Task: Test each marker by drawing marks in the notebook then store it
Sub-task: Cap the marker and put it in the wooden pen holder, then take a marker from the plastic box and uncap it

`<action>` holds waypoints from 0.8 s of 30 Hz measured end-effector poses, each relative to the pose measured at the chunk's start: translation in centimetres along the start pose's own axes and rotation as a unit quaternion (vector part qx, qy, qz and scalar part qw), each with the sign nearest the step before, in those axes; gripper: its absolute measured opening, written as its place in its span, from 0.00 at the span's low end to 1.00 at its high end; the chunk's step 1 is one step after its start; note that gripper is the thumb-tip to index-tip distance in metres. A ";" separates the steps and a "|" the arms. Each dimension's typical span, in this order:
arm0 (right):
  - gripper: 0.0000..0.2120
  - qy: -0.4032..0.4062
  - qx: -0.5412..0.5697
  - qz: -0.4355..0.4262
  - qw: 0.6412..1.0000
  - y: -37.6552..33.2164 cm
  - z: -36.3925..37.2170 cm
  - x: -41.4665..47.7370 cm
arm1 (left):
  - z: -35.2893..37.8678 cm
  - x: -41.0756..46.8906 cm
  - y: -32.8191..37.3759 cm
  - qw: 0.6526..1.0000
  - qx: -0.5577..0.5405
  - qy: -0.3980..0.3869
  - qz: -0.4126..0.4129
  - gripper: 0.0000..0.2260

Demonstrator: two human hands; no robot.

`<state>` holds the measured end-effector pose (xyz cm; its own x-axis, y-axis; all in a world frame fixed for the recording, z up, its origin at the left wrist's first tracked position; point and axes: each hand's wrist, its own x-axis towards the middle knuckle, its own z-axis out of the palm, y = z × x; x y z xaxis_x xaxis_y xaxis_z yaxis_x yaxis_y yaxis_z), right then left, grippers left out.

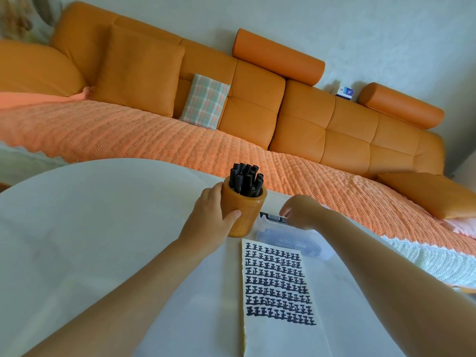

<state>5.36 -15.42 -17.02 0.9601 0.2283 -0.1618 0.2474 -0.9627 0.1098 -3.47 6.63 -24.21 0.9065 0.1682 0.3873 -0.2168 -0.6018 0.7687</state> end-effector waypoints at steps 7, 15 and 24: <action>0.12 -0.029 -0.030 -0.021 0.999 -0.8 0.2 0.4 | 0.0 0.0 -0.2 1.000 -0.006 0.000 -0.005 0.30; 0.05 0.158 0.106 0.036 0.981 0.2 -2.3 -4.1 | -0.1 -1.3 0.5 0.998 0.020 0.059 -0.001 0.26; 0.02 0.161 0.561 -0.031 0.811 -0.7 0.9 -12.4 | 0.0 -4.8 3.4 0.987 -0.007 0.001 0.162 0.11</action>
<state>-6.89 -17.68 -15.95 0.9794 0.1330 0.1519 0.1952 -0.4329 -0.8800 -8.58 3.83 -23.47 0.7880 -0.0293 0.6150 -0.4997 -0.6141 0.6109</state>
